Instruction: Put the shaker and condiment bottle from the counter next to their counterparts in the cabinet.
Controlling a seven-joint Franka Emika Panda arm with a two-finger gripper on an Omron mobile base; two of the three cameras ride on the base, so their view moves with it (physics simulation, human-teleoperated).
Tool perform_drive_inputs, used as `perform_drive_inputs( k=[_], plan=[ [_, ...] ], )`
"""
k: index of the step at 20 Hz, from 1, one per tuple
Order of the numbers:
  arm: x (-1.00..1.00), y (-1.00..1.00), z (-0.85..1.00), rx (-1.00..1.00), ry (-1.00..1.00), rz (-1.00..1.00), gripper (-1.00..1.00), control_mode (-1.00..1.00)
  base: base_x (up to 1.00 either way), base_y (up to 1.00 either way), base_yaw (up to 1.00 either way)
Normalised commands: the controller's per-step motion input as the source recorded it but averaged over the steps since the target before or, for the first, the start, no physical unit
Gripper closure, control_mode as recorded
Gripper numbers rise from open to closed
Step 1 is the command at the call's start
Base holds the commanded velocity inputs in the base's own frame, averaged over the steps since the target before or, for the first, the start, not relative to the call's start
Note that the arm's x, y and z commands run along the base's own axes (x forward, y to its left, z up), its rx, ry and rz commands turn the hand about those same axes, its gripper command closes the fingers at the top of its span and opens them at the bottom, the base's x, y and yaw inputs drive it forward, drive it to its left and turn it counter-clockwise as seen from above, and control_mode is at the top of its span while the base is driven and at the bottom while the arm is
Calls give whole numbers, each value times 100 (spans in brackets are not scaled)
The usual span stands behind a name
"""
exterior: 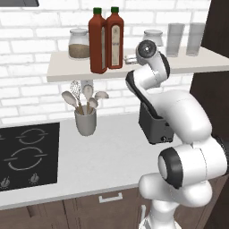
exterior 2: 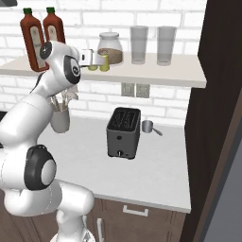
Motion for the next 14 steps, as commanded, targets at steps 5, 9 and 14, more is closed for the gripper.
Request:
perform_drive_inputs(
  k=[5, 9, 14],
  plan=[
    [18, -11, -23, 0, 0, 0, 100, -100, 0, 0, 0],
    [4, -18, -29, 0, 0, 0, -100, -100, 0, 0, 0],
    [-4, -5, -18, 0, 0, 0, -100, -100, 0, 0, 0]
  ],
)
